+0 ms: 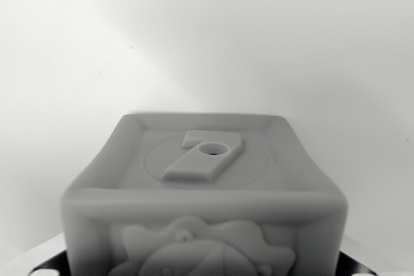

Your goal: Destack cube

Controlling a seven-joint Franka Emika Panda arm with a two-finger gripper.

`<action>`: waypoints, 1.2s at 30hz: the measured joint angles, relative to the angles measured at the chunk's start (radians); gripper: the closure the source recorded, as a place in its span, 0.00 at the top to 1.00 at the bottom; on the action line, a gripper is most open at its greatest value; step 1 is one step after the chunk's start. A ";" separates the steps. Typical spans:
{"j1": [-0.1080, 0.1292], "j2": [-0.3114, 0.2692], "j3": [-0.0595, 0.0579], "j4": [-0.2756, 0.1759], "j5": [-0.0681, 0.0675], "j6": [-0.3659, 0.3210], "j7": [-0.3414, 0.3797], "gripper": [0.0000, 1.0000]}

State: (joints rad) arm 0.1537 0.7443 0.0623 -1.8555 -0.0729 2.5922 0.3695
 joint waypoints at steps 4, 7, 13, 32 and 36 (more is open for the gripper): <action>0.000 0.002 0.000 0.001 0.000 0.001 0.000 1.00; 0.000 0.002 0.000 0.001 0.000 0.001 0.000 1.00; 0.000 0.002 0.000 0.001 0.000 0.001 0.000 1.00; 0.000 0.002 0.000 0.001 0.000 0.001 0.000 1.00; 0.000 0.002 0.000 0.001 0.000 0.001 0.000 1.00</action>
State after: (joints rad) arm 0.1540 0.7462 0.0618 -1.8543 -0.0729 2.5932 0.3695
